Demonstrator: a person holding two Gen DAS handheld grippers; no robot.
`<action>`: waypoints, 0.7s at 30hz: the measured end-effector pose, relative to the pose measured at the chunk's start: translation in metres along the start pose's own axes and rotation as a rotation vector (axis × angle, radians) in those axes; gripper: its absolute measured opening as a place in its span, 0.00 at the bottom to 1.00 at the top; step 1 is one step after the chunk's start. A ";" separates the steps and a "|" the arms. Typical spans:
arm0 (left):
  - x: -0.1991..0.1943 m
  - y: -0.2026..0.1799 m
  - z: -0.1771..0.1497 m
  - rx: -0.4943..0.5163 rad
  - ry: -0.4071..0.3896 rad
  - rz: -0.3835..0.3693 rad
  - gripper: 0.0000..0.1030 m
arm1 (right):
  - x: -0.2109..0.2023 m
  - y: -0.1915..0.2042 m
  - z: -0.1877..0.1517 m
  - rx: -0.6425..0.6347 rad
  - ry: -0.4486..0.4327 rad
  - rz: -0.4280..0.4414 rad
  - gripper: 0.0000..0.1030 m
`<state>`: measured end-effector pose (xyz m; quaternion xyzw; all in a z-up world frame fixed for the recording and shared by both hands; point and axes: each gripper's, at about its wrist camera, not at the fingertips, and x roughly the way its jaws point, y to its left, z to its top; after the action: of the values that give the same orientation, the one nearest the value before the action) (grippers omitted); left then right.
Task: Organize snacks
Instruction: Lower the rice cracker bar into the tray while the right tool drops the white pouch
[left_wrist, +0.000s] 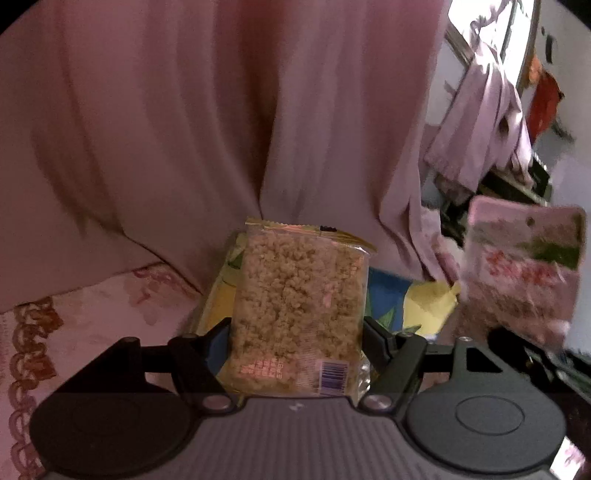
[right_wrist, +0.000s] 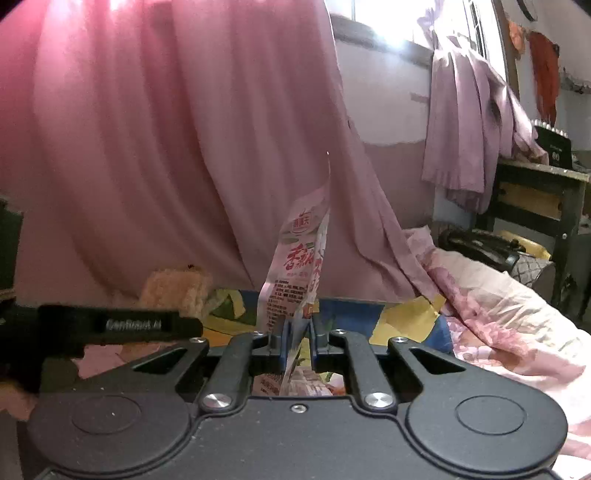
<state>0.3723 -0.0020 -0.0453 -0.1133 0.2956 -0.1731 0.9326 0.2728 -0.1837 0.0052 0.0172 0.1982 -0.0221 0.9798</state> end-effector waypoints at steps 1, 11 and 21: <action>0.005 -0.001 -0.002 0.011 0.008 0.003 0.74 | 0.006 0.000 -0.001 -0.001 0.010 -0.001 0.11; 0.018 0.003 -0.004 -0.015 0.049 -0.010 0.74 | 0.040 -0.003 -0.027 0.036 0.103 -0.003 0.12; 0.024 0.003 -0.002 -0.030 0.101 0.035 0.74 | 0.049 -0.010 -0.027 0.077 0.160 -0.007 0.17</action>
<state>0.3907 -0.0088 -0.0601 -0.1136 0.3466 -0.1579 0.9176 0.3068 -0.1940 -0.0386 0.0557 0.2749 -0.0316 0.9593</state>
